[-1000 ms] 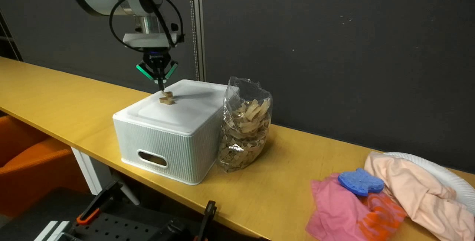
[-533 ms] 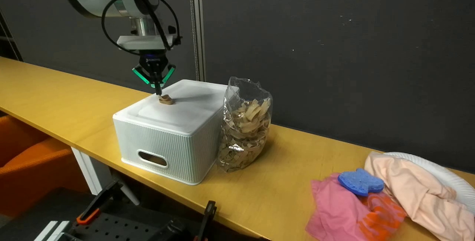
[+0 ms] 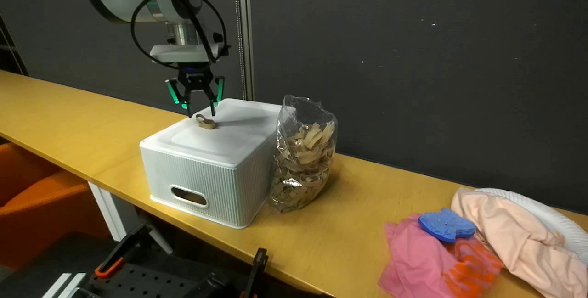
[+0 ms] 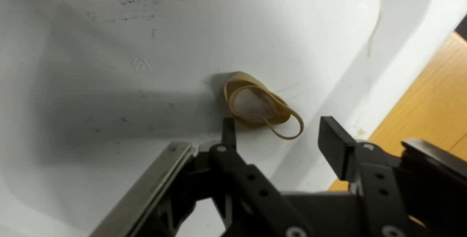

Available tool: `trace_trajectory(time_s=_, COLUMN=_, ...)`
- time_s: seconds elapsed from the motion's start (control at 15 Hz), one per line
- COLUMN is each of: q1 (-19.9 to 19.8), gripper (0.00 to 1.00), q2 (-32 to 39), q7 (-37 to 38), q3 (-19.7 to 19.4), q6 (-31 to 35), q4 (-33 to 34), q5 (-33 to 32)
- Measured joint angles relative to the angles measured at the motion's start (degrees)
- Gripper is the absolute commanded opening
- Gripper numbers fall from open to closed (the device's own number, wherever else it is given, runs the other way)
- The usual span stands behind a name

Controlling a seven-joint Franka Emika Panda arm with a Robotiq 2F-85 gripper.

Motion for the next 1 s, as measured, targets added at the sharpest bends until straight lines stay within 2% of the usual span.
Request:
trace_trajectory(time_s=0.2, q1=0.0, gripper=0.66, q2=0.16, q7=0.11, q3=0.0, q6=0.0, q4=-0.35, q5=0.0)
trace_trajectory(time_s=0.27, q1=0.0, gripper=0.6, q2=0.25, q7=0.15, q3=0.0, q6=0.0, q4=-0.53, q5=0.0)
trace_trajectory(time_s=0.4, q1=-0.01, gripper=0.64, q2=0.48, q7=0.24, q3=0.0, q6=0.0, q4=-0.87, q5=0.0)
trace_trajectory(time_s=0.53, q1=-0.06, gripper=0.62, q2=0.58, q7=0.34, q3=0.0, q6=0.01, q4=-1.35, q5=0.0)
trace_trajectory(time_s=0.6, q1=-0.12, gripper=0.38, q2=0.58, q7=0.37, q3=0.0, q6=0.01, q4=-1.42, q5=0.0)
trace_trajectory(time_s=0.67, q1=-0.18, gripper=0.36, q2=0.58, q7=0.38, q3=0.0, q6=0.01, q4=-1.44, q5=0.0)
trace_trajectory(time_s=0.93, q1=-0.4, gripper=0.05, q2=0.58, q7=0.42, q3=-0.02, q6=0.01, q4=-1.54, q5=0.0)
trace_trajectory(time_s=1.0, q1=-0.4, gripper=0.01, q2=0.58, q7=0.45, q3=-0.02, q6=0.01, q4=-1.59, q5=0.0)
